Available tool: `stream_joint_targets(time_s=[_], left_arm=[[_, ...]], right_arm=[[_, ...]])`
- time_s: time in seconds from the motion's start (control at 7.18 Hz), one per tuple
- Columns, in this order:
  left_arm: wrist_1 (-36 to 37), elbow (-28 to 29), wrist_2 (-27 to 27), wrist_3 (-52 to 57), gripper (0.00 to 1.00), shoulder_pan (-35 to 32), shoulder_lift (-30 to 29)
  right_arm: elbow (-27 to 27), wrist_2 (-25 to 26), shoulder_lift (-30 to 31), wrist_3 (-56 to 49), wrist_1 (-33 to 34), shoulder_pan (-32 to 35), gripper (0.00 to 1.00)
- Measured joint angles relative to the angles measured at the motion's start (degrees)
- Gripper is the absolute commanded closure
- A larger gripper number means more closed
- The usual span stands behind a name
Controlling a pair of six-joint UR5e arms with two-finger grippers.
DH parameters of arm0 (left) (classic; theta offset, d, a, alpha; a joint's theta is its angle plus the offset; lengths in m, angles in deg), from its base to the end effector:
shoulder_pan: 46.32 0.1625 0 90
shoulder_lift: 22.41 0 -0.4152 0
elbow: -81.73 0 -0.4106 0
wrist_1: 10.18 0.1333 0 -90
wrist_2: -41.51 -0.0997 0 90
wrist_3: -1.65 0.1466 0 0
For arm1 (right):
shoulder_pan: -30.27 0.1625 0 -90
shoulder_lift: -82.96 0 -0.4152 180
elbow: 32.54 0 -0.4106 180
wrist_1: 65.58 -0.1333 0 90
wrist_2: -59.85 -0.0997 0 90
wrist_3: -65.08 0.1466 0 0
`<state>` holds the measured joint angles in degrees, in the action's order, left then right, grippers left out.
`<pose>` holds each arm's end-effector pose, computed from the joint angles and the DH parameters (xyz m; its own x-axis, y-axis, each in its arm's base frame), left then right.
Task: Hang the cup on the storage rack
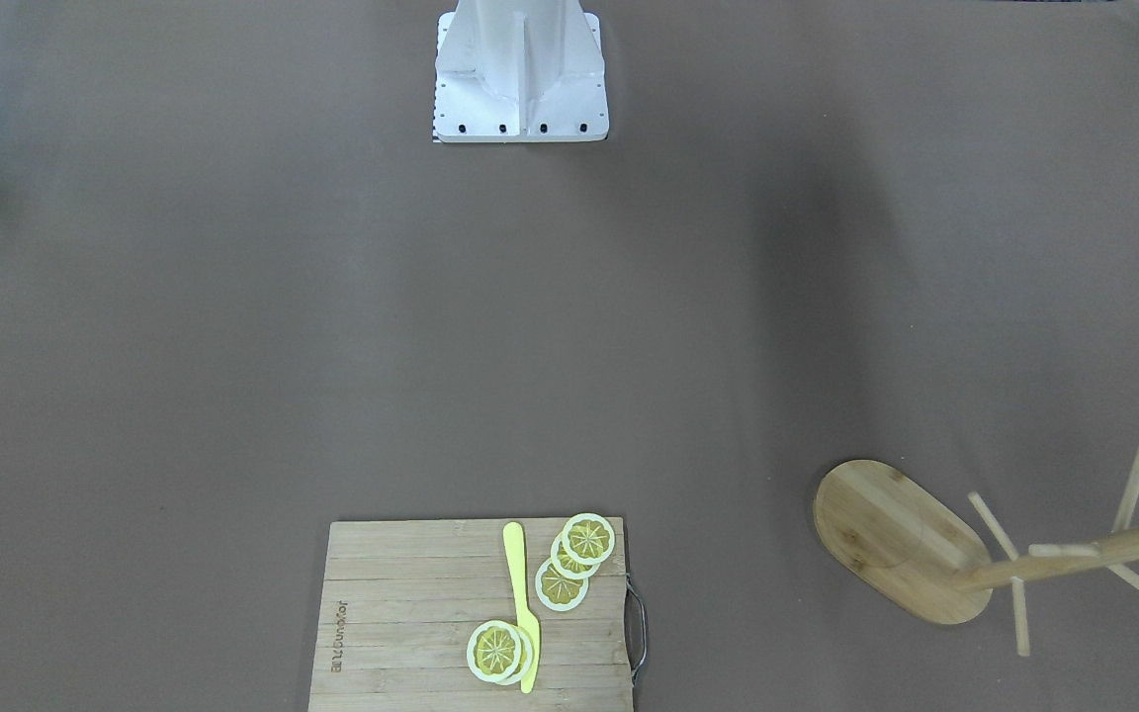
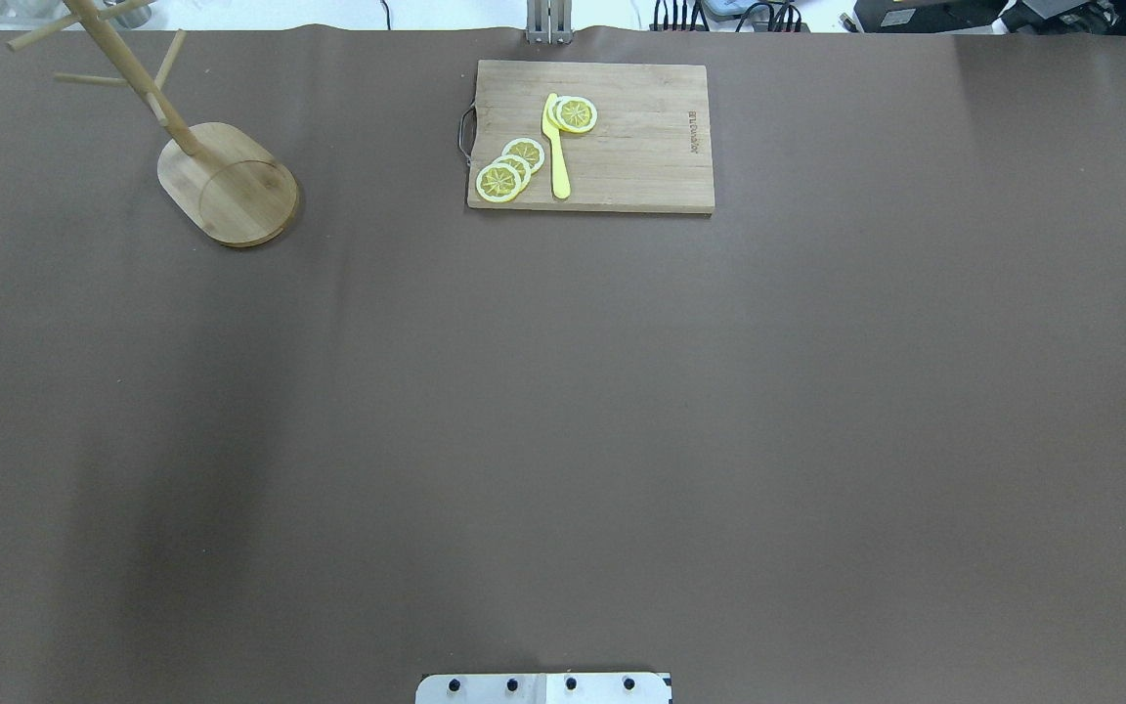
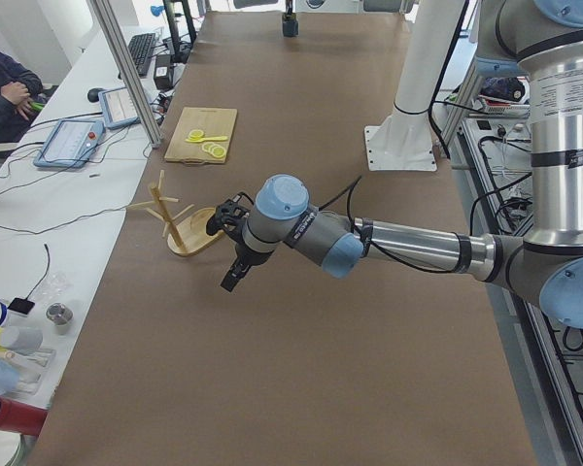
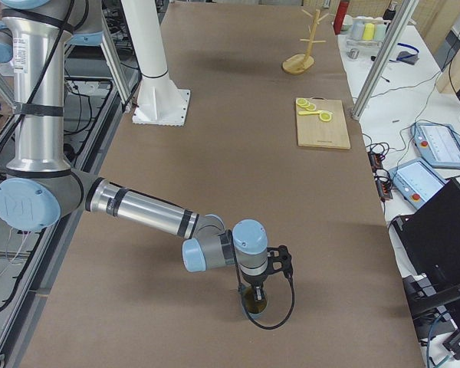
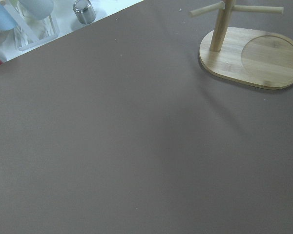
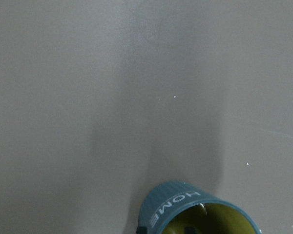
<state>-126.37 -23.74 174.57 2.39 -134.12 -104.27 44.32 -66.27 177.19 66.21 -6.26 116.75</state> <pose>-0.0143 -0.4916 0.5554 0.7152 0.4155 -0.5620 -0.0412 0.8278 0.5595 0.0170 -0.4875 0.7914 0.7990 -0.1659 0.5781 0.0440 0.9748 0.2189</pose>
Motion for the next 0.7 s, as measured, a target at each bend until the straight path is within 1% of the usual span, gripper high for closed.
stream_joint_targets(time_s=[0.14,0.56,0.7], left_arm=[[0.0,0.0,0.0,0.0,0.01,0.0,0.0],[0.0,0.0,0.0,0.0,0.01,0.0,0.0],[0.0,0.0,-0.2,0.0,0.01,0.0,0.0]], right_arm=[[-0.1,0.0,0.0,0.0,0.0,0.0,0.63],[-0.6,0.1,0.0,0.0,-0.1,-0.1,0.69],[-0.9,0.1,0.0,0.0,-0.5,-0.1,0.77]])
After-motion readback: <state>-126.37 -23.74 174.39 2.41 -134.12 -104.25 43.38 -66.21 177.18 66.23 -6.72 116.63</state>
